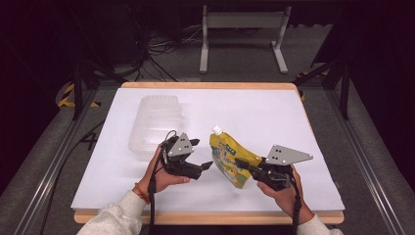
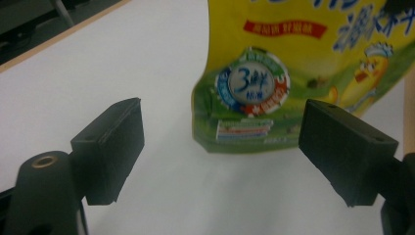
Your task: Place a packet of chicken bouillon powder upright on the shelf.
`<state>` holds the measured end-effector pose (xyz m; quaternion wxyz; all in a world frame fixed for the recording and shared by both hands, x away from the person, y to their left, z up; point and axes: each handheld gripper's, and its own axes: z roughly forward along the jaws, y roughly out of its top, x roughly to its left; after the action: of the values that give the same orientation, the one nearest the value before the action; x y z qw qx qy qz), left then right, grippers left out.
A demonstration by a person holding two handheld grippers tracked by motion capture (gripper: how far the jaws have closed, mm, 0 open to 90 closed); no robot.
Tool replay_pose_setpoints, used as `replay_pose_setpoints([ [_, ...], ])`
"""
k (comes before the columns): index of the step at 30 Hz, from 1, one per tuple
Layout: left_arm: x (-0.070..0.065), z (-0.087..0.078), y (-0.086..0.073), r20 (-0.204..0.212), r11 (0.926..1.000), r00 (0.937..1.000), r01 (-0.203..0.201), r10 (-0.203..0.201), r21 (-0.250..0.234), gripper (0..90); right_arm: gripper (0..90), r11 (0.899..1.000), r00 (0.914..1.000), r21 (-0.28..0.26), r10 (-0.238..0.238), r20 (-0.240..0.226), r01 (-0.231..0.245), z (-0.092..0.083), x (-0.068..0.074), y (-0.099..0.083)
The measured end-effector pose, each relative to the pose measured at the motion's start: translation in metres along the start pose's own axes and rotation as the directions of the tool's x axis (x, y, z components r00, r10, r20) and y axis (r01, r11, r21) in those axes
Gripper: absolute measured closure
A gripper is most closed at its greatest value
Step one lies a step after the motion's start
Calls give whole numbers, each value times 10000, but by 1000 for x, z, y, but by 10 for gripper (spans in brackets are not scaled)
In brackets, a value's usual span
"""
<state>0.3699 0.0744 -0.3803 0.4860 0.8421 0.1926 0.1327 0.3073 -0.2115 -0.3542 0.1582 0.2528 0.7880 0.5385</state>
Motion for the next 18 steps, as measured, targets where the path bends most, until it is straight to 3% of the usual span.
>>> replay_pose_setpoints([
  [4, 1, 4, 5, 227, 9999, 9997, 64, -61, -117, 196, 900, 9997, 9996, 26, -232, -158, 233, 4, 3, 1],
  [7, 1, 7, 7, 445, 9998, 9988, -179, 181, -62, 254, 900, 9989, 9987, 95, -452, -230, 454, 6, 4, 3],
  [11, 0, 9, 7, 604, 9987, 9969, -505, 500, 63, 422, 900, 9982, 9981, 62, -594, -137, 595, 9, 3, 7],
  [13, 0, 9, 7, 527, 9984, 9971, -555, 547, 136, 437, 900, 9984, 9983, 54, -571, -131, 572, 9, 3, 7],
  [14, 0, 8, 7, 511, 9978, 9966, -650, 642, 147, 507, 900, 9983, 9981, 59, -585, -206, 587, 10, 3, 8],
  [18, 3, 6, 5, 214, 9985, 9985, -501, 497, 206, 648, 900, 9980, 9979, 33, -634, -142, 635, 15, 4, 12],
])
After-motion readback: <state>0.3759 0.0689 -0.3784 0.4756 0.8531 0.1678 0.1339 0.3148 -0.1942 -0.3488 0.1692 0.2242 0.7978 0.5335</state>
